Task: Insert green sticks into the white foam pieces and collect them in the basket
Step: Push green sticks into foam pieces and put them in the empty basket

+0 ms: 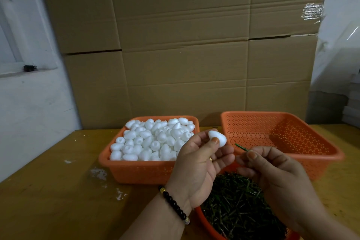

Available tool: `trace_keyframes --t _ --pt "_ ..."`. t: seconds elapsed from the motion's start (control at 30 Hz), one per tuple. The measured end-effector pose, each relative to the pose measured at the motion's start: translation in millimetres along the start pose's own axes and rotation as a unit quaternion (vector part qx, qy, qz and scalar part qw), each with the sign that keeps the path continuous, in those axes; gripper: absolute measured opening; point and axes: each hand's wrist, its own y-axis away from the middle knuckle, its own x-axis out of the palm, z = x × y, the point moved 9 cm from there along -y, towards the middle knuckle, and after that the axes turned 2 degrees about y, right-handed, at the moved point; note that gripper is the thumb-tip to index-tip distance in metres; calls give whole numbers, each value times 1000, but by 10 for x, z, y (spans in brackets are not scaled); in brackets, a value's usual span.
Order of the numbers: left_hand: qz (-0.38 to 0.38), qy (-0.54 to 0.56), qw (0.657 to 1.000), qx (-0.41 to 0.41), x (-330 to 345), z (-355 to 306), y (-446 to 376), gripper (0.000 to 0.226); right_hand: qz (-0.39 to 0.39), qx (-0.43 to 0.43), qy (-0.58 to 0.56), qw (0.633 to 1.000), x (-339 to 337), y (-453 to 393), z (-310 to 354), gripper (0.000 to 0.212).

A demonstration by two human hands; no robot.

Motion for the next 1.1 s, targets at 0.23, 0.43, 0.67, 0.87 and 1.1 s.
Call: trace_keyframes --t 0.23,0.43,0.67,0.87,1.1 --pt "-2 42 998 -37 -15 43 8 23 22 7 -100 995 58 10 0 2" --pt "-14 70 994 -82 -32 126 20 11 32 41 -126 991 89 26 -23 2" --pt "-11 74 993 -94 -21 155 29 13 26 36 -127 991 64 1 -21 5" --pt "-14 109 985 -133 -16 218 58 22 30 29 -101 994 74 18 -21 24" --pt "-17 139 975 -170 -18 299 71 27 23 -9 -17 1000 78 57 42 14"
